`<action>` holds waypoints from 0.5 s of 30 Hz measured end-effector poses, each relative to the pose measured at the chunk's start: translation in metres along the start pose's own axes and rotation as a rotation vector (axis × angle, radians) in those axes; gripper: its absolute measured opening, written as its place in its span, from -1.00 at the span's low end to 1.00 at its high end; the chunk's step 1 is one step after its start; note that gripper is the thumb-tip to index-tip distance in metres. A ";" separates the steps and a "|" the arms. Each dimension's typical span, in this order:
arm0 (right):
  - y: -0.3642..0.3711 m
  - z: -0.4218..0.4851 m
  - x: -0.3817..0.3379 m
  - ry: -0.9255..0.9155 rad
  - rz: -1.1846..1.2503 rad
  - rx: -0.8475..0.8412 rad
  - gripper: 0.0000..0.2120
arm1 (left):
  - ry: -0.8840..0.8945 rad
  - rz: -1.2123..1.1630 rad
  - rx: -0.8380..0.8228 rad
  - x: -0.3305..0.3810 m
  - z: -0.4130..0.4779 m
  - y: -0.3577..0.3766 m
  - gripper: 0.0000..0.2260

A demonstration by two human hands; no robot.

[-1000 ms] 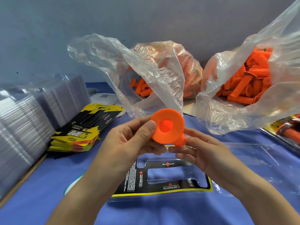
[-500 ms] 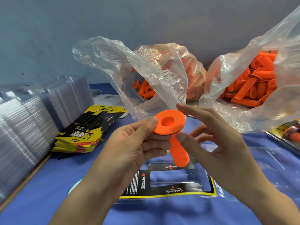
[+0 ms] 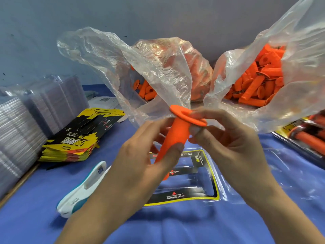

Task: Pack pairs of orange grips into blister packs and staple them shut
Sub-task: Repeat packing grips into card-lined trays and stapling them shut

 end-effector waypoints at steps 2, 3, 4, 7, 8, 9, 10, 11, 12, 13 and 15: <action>-0.013 0.002 0.009 0.053 -0.061 -0.068 -0.65 | 0.075 0.148 -0.060 -0.008 -0.002 -0.002 -0.76; -0.023 0.003 0.014 0.066 -0.106 -0.047 -0.63 | 0.084 0.218 -0.111 -0.013 -0.004 -0.003 -0.74; -0.033 0.005 0.020 0.073 -0.164 -0.001 -0.65 | 0.086 0.282 -0.165 -0.017 -0.006 -0.003 -0.69; -0.053 0.006 0.038 0.033 -0.479 0.075 -0.77 | 0.171 0.456 -0.279 -0.022 -0.012 0.004 -0.65; -0.055 0.004 0.043 0.009 -0.597 0.050 -0.75 | 0.214 0.494 -0.311 -0.022 -0.014 0.008 -0.65; -0.056 0.002 0.047 -0.016 -0.703 0.005 -0.72 | 0.246 0.524 -0.339 -0.021 -0.015 0.013 -0.65; -0.055 -0.001 0.050 -0.039 -0.804 -0.060 -0.70 | 0.274 0.551 -0.358 -0.021 -0.016 0.017 -0.64; -0.053 -0.004 0.053 -0.055 -0.895 -0.138 -0.69 | 0.306 0.571 -0.364 -0.022 -0.018 0.021 -0.64; -0.051 -0.006 0.055 -0.060 -0.972 -0.218 -0.69 | 0.337 0.582 -0.363 -0.023 -0.018 0.023 -0.64; -0.050 -0.007 0.057 -0.056 -1.034 -0.285 -0.68 | 0.358 0.583 -0.360 -0.025 -0.020 0.025 -0.65; -0.049 -0.010 0.060 -0.051 -1.138 -0.370 -0.66 | 0.381 0.566 -0.353 -0.026 -0.022 0.029 -0.66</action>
Point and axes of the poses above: each hand's wrist, its own z-axis towards the middle knuckle, its own y-axis out of the palm, x = y × z, the point moved 2 cm from there along z, towards the middle knuckle, and after that the axes turned 14 degrees about x, right-handed, at the moved point
